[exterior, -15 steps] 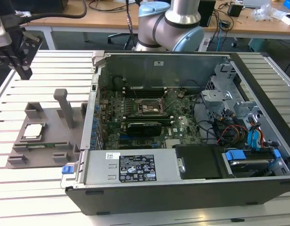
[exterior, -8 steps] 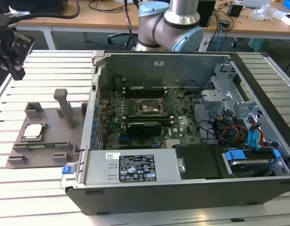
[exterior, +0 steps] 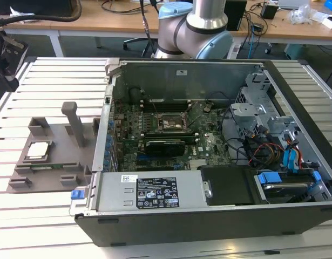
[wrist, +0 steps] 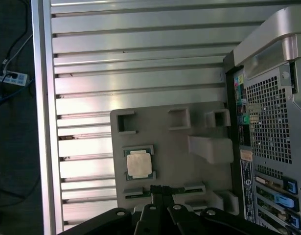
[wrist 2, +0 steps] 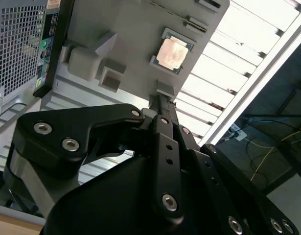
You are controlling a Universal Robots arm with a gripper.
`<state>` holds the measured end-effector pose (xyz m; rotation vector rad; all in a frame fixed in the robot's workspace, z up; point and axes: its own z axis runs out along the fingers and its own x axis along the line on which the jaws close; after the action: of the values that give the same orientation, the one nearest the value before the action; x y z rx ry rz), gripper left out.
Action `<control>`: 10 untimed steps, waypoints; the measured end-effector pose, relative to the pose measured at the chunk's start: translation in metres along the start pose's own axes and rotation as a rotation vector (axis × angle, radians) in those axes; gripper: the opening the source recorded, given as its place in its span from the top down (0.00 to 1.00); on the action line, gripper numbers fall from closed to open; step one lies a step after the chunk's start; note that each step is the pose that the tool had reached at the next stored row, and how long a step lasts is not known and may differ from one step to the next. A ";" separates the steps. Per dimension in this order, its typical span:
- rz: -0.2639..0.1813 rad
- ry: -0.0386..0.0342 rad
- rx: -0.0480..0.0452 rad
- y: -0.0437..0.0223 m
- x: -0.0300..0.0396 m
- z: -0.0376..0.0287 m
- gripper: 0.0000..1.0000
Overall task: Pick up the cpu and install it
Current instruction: 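Reach for the cpu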
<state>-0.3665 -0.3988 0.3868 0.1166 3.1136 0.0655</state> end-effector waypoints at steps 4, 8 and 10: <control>0.000 0.0000 0.0000 -0.0007 0.0090 0.0000 0.89; 0.000 0.0000 0.0000 -0.0015 0.0191 0.0001 0.89; 0.000 0.0000 0.0000 -0.0017 0.0221 0.0002 0.89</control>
<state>-0.3886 -0.3988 0.3861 0.1166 3.1137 0.0655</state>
